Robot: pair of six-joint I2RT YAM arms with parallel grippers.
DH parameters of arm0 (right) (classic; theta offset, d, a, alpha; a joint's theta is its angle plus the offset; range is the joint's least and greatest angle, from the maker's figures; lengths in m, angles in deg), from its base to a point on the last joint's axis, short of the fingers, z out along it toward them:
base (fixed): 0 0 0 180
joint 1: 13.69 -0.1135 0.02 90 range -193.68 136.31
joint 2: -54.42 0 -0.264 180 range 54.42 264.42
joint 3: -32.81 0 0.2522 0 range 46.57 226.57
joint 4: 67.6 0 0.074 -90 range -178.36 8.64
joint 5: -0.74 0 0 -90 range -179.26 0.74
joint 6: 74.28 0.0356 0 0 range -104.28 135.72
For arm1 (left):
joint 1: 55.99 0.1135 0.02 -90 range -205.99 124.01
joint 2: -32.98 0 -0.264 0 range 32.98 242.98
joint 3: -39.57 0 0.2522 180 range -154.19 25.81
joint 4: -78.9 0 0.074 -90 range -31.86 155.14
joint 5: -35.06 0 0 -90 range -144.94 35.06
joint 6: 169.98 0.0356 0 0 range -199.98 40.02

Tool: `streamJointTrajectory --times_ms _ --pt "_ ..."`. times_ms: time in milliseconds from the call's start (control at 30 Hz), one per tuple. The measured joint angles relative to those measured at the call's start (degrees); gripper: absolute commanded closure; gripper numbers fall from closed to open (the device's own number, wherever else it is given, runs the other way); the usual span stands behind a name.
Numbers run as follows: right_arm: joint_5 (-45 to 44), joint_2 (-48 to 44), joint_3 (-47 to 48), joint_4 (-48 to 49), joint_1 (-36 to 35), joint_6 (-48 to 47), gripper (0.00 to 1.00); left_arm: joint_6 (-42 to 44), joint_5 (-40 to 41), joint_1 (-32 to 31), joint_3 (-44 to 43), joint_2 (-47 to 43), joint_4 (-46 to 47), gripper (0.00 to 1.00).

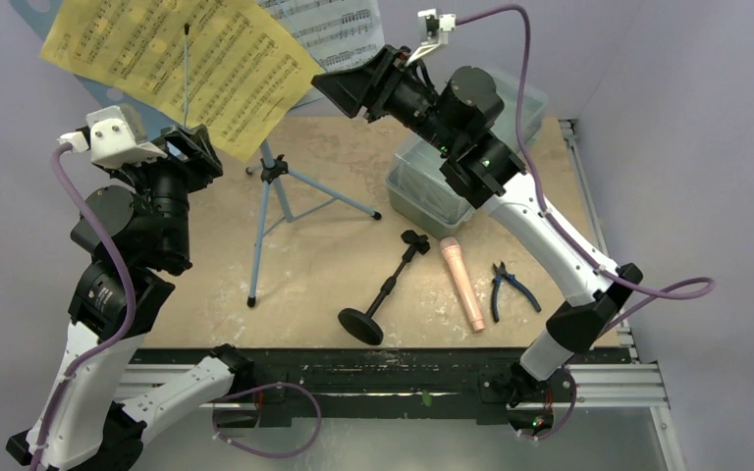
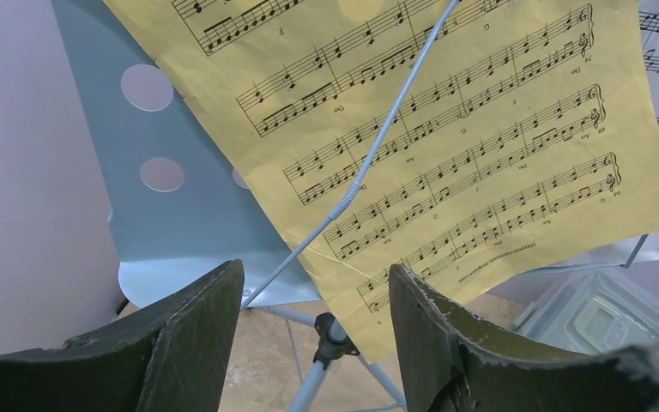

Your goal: Set up the instrument practice props

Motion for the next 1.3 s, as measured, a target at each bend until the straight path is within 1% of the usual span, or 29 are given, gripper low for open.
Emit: streamJointTrajectory --times_ms 133,400,433,533,633,700,867,967,1033,1067,1167,1200,1300 --pt "1.81 2.08 -1.92 1.2 -0.02 2.38 0.43 0.02 0.0 0.0 0.0 0.02 -0.04 0.38" --pt "2.47 5.75 -2.1 2.78 -0.02 3.02 0.42 0.02 0.0 0.0 0.0 0.02 -0.48 0.38" --pt "2.45 5.79 -2.14 2.86 -0.02 2.99 0.43 0.02 0.0 0.0 0.0 0.02 -0.55 0.38" --pt "2.43 5.79 -2.23 4.22 -0.07 2.93 0.51 0.0 -0.02 0.0 0.0 0.0 -0.9 0.38" --pt "2.4 5.79 -2.47 6.47 -0.07 2.95 0.57 -0.02 -0.02 0.0 0.0 0.0 -0.96 0.38" --pt "2.4 5.79 -2.97 8.2 -0.24 2.99 0.58 -0.02 -0.02 0.0 0.0 -0.02 -1.14 0.38" --pt "1.88 5.79 -4.11 10.95 -0.83 3.13 0.59 -0.02 -0.02 0.0 0.0 -0.07 -1.27 0.38" --pt "1.05 5.92 -4.13 12.66 -1.42 3.37 0.66 -0.02 -0.02 0.0 0.0 -0.11 -1.29 0.38" --pt "0.66 6.21 -4.11 14.03 -1.86 3.43 0.73 -0.02 -0.02 0.0 0.0 -0.11 -1.29 0.38" --pt "0.39 6.47 -4.11 14.78 -2.05 3.45 0.79 -0.02 -0.02 0.0 0.0 -0.11 -1.29 0.37" --pt "-0.66 7.45 -4.11 16.59 -2.75 3.34 0.98 -0.02 -0.07 0.0 0.0 -0.15 -1.36 0.29" --pt "-0.94 7.82 -4.13 17.27 -3.06 3.37 1.0 -0.04 -0.13 0.0 -0.04 -0.15 -1.44 0.28" --pt "-2.01 8.72 -4.33 19.54 -3.89 2.95 1.0 -0.79 -0.72 0.0 -2.23 0.5 -4.0 0.25"
